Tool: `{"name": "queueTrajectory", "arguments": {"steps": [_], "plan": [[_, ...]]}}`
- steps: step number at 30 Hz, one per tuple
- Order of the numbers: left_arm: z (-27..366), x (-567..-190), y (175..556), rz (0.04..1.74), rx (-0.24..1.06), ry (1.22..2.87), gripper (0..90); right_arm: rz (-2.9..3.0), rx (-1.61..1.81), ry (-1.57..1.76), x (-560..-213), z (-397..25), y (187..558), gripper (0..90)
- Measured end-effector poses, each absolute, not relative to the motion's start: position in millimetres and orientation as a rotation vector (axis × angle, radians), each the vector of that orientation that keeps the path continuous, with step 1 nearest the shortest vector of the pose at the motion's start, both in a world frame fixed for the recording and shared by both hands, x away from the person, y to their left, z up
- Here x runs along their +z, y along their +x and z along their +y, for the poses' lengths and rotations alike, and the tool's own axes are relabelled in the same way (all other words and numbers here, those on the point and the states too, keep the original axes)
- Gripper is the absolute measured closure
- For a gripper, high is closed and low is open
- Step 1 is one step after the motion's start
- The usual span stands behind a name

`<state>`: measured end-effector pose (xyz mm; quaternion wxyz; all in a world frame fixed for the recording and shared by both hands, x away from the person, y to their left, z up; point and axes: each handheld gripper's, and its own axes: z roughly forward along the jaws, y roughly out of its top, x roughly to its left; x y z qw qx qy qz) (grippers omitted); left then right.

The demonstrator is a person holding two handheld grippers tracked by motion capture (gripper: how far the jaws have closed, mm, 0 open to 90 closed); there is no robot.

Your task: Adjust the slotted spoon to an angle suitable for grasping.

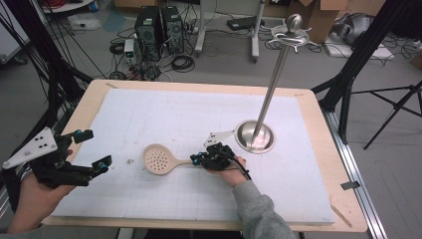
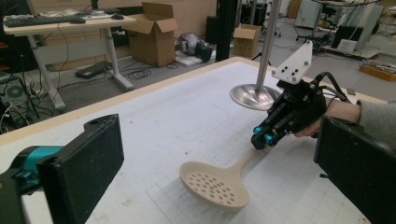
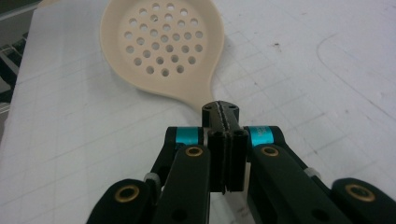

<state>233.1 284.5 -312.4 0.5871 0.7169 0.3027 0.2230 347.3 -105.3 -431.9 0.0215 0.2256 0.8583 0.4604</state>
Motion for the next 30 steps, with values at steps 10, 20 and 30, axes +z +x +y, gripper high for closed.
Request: {"name": "queueTrajectory", "arguments": {"steps": [10,20,30], "plan": [[281,-312,232,0.701,0.518,1.678,2.0,2.623,1.526,0.695,-443,-96,363,90.0],[283,-314,233,0.707,0.516,1.686,2.0,2.652,1.418,0.735,-448,-76,366,90.0],[284,-313,233,0.709,0.518,1.681,2.0,2.715,1.410,0.650,-446,-77,362,90.0]]}}
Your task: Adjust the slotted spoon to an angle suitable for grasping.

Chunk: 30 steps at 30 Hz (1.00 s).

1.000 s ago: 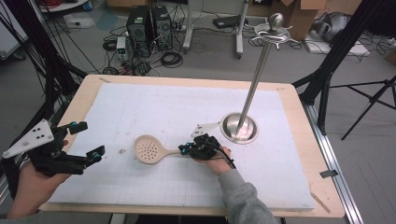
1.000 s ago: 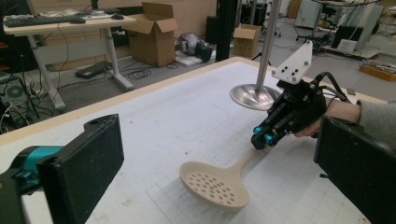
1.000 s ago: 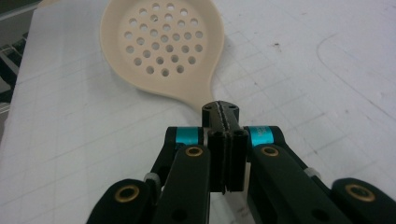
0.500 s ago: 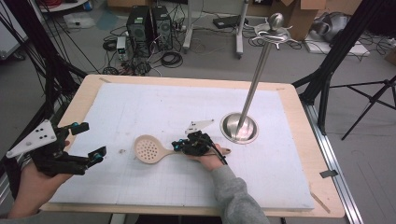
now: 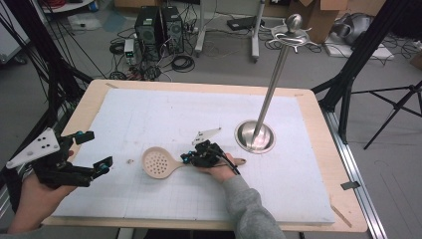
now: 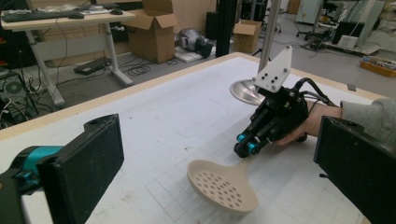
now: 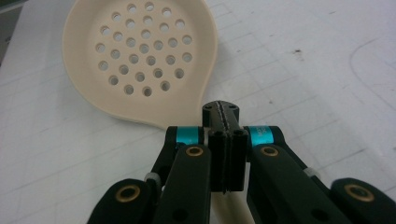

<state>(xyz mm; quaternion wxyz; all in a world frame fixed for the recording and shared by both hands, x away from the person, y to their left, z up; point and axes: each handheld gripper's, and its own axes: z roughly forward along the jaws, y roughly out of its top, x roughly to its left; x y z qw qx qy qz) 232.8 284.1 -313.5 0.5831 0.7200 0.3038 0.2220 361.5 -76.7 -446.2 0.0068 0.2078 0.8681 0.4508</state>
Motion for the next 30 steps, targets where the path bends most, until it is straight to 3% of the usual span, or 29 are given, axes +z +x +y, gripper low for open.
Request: {"name": "queueTrajectory", "arguments": {"steps": [24,30], "plan": [[278,-318,234,0.704,0.503,1.708,2.0,2.831,1.372,0.414,-441,-103,306,90.0],[278,-315,235,0.682,0.497,1.696,2.0,2.772,1.450,0.425,-422,-122,296,90.0]]}}
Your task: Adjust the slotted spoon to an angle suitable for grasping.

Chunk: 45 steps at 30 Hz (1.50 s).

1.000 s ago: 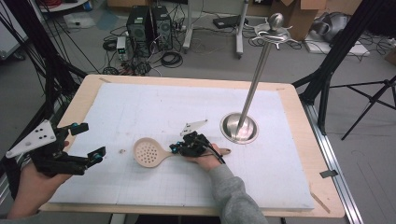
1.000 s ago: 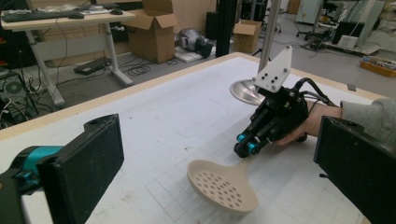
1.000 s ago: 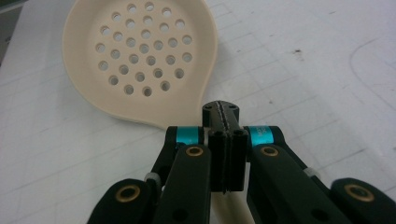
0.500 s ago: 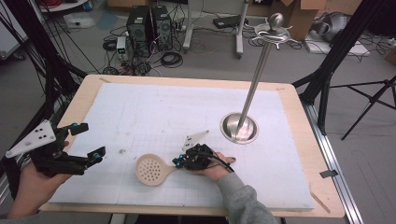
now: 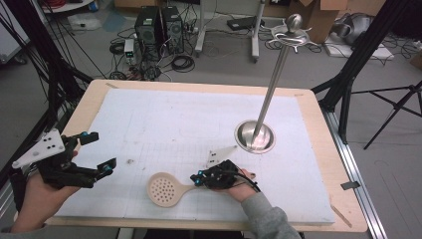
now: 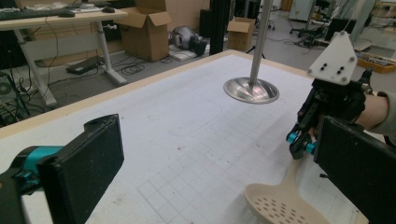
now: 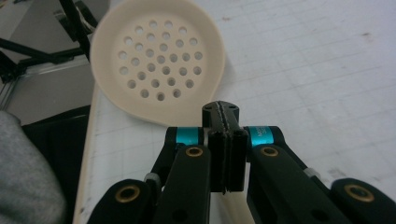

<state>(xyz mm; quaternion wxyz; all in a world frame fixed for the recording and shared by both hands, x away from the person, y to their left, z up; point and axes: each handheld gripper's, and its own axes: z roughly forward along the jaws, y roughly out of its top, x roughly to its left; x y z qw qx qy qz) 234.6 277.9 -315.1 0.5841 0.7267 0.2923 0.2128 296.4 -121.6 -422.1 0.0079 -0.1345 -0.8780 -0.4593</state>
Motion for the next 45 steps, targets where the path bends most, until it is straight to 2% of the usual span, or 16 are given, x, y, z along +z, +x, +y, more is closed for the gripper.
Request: {"name": "queueTrajectory", "arguments": {"steps": [4,11,18,30,45], "plan": [[278,-315,235,0.674,0.490,1.691,2.0,-2.753,-1.465,-0.487,-416,-149,292,90.0],[270,-315,239,0.663,0.482,1.701,2.0,-2.702,-1.500,-0.670,-423,-203,284,90.0],[263,-316,242,0.649,0.474,1.713,2.0,-2.659,-1.522,-0.757,-433,-239,273,90.0],[268,-313,243,0.664,0.494,1.691,2.0,-2.727,-1.374,-0.815,-449,-251,280,90.0],[265,-316,243,0.659,0.460,1.693,2.0,-2.785,-1.346,-0.874,-449,-232,301,90.0]]}}
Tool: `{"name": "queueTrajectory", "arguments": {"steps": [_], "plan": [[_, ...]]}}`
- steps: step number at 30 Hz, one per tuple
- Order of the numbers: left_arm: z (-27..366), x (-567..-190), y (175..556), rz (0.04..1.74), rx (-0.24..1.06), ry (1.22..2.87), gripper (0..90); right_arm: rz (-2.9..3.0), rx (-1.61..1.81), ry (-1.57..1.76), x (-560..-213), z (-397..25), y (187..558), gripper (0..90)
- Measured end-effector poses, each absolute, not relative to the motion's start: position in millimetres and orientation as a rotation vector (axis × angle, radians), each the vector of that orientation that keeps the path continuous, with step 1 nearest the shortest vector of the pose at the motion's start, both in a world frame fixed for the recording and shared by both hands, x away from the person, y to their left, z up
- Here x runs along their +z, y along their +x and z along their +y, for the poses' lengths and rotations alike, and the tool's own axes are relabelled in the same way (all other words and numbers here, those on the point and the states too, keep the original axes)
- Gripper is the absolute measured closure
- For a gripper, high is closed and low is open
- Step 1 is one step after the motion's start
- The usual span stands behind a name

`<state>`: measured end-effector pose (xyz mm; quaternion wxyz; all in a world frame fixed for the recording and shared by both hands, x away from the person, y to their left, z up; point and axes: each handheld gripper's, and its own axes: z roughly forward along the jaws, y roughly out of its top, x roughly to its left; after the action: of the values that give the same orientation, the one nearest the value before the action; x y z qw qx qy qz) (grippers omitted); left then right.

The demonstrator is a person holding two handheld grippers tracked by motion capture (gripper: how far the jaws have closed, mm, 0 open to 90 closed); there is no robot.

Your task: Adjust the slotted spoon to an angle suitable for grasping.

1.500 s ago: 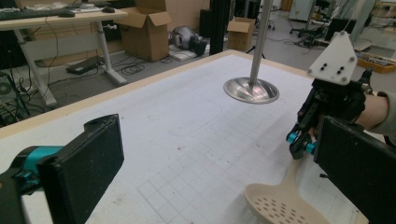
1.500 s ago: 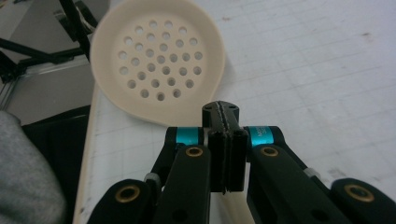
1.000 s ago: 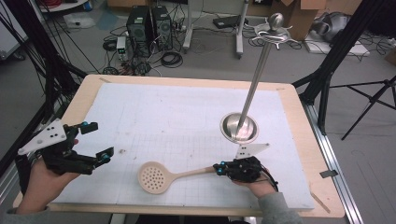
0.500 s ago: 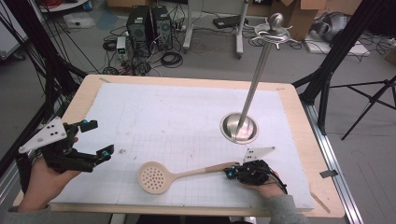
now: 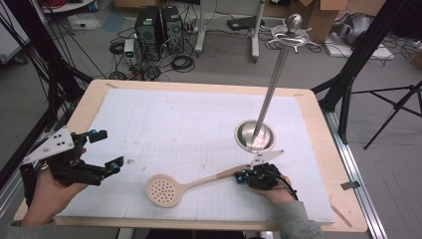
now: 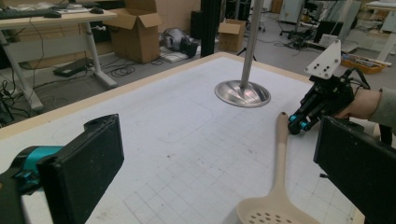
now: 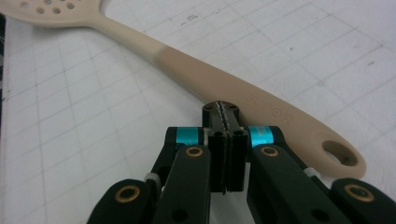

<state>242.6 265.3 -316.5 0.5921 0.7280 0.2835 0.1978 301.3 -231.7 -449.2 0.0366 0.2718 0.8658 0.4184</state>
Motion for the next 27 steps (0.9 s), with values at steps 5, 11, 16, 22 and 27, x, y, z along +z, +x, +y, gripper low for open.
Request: {"name": "queueTrajectory", "arguments": {"steps": [5,11,16,22,27], "plan": [[270,-317,240,0.669,0.464,1.687,2.0,2.639,1.277,0.847,-449,-221,311,90.0],[276,-318,236,0.685,0.481,1.693,2.0,2.620,1.263,0.833,-449,-211,322,90.0],[282,-320,231,0.712,0.495,1.690,2.0,2.596,1.246,0.831,-449,-203,329,90.0],[285,-321,227,0.720,0.505,1.696,2.0,2.568,1.215,0.814,-449,-195,333,90.0],[289,-320,227,0.733,0.523,1.686,2.0,2.564,1.283,0.804,-446,-192,331,90.0]]}}
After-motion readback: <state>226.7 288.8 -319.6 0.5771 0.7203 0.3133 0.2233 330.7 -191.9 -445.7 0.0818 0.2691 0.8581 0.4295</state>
